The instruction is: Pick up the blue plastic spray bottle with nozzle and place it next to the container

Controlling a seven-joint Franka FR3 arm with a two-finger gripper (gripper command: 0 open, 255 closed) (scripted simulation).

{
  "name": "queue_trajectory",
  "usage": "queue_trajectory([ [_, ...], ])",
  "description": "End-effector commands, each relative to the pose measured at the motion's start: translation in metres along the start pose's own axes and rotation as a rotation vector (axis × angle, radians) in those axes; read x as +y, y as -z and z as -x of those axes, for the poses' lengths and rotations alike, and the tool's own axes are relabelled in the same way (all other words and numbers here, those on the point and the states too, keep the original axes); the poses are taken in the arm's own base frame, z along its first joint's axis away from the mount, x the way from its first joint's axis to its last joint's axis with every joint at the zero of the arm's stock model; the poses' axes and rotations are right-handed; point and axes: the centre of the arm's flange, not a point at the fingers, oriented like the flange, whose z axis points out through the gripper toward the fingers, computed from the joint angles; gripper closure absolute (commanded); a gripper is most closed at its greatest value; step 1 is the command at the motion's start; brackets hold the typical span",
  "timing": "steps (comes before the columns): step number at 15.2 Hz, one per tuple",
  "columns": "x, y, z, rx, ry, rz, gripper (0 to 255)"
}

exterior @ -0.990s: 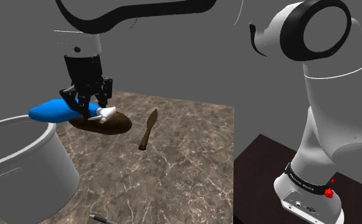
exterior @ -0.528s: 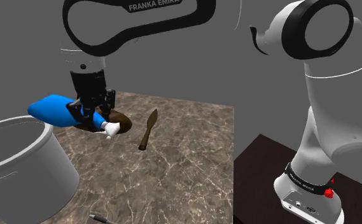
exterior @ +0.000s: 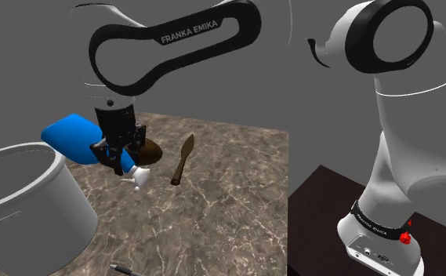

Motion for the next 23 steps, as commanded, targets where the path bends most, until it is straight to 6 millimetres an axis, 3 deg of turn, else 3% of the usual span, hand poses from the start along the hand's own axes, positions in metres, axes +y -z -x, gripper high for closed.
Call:
queue_trajectory([
  [1,0.001,-0.011,0.000,0.000,0.000,0.000,255],
  [23,0.016,-0.126,0.002,0.000,0.000,0.000,255],
])
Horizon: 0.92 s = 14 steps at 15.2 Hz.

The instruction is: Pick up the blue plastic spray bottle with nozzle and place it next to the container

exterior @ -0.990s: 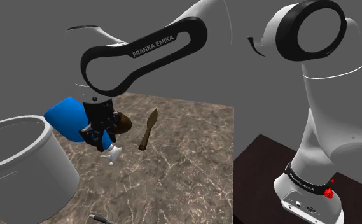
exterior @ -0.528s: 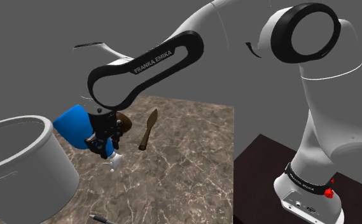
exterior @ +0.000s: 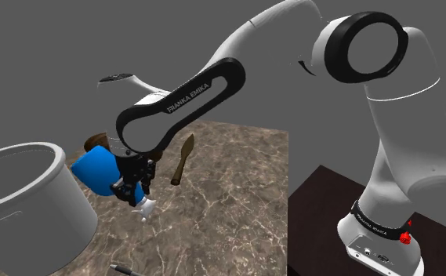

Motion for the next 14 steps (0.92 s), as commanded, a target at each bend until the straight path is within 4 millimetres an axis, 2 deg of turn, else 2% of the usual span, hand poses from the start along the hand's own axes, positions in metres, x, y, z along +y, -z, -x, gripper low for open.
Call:
queue_trajectory([
  [1,0.000,-0.009,0.000,0.000,0.001,0.000,255],
  [5,0.004,-0.034,0.000,0.000,0.001,0.000,255],
  [13,0.004,-0.034,0.000,0.000,0.001,0.000,255],
  [14,0.004,-0.033,0.000,0.000,0.001,0.000,0],
])
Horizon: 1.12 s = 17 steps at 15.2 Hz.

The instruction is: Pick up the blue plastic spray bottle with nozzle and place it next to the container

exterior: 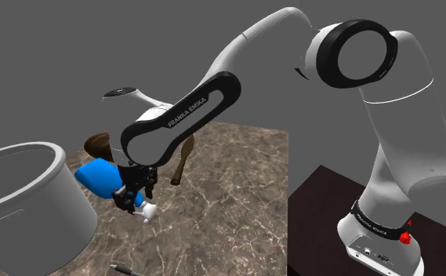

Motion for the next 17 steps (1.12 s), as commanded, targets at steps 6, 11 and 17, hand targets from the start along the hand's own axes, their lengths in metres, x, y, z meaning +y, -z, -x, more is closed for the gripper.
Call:
queue_trajectory([
  [6,0.001,0.010,0.001,-0.006,0.000,0.002,0],
  [11,0.001,0.047,0.001,-0.006,0.000,0.002,0],
  [17,0.001,0.047,0.001,-0.006,0.000,0.002,0],
])
